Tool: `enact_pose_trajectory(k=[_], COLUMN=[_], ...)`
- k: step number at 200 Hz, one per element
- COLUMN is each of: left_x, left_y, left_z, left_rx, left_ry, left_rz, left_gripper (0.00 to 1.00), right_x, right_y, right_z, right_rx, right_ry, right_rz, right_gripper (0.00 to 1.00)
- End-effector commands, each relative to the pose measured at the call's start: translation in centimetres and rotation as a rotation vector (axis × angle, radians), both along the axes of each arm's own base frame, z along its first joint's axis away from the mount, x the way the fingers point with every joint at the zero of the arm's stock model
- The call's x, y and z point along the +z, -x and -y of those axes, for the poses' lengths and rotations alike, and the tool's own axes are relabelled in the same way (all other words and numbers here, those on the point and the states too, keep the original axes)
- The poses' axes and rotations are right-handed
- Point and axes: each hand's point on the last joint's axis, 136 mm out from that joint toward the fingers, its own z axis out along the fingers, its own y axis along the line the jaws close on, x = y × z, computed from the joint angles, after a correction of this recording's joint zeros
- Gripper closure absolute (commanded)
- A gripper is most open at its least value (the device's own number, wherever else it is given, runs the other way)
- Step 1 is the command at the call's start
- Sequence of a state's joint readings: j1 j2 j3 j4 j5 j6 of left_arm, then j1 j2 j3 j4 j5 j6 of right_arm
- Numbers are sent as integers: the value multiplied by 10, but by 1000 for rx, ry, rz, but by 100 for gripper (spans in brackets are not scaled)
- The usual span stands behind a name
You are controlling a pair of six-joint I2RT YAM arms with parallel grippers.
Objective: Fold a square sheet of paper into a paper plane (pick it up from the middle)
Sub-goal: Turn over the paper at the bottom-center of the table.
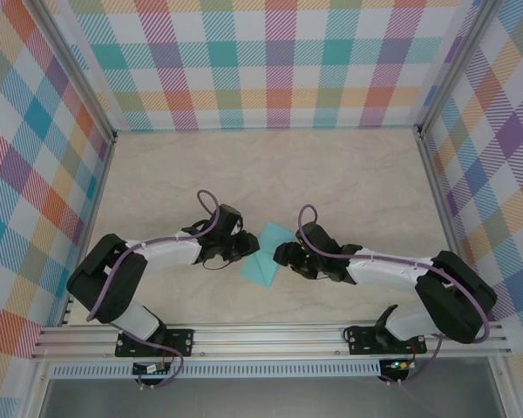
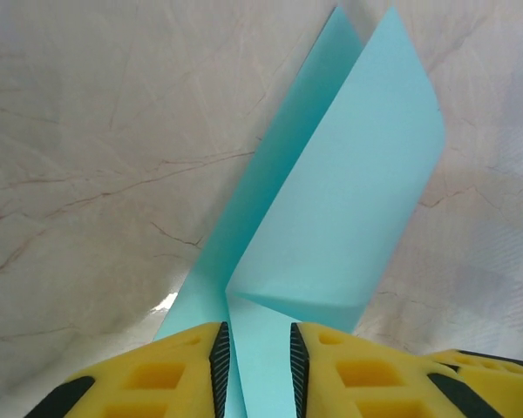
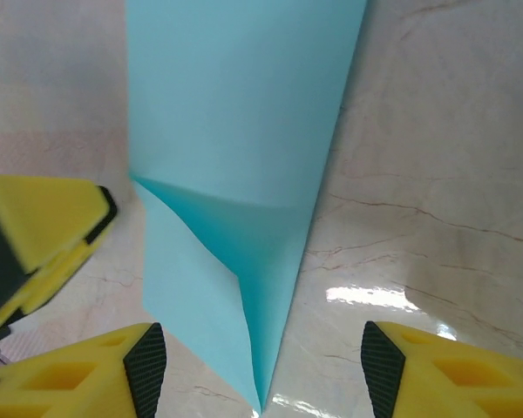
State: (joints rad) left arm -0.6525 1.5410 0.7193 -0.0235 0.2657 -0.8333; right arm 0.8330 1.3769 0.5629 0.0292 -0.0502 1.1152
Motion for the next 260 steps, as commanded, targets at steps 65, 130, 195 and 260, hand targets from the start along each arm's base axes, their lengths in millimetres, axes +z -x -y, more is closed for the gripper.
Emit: enact_pose_trajectory(k=[65, 130, 195, 260], left_x=[34, 38, 31, 19], left_y=[23, 31, 28, 23], left_z=[-42, -46, -39, -30], left_rx=[75, 42, 26, 2], left_ry=[-40, -47, -28, -30], left_rz=[117, 121, 119, 97], left_gripper=[60, 52, 57, 60], right_x=[8, 1, -15, -28], right_y=[2, 9, 5, -1], right_z=[-38, -43, -36, -47], right_rx=[73, 78, 15, 18], right_ry=[-67, -9, 22, 31], right_rz=[14, 4, -16, -47], right_gripper=[38, 38, 38, 41])
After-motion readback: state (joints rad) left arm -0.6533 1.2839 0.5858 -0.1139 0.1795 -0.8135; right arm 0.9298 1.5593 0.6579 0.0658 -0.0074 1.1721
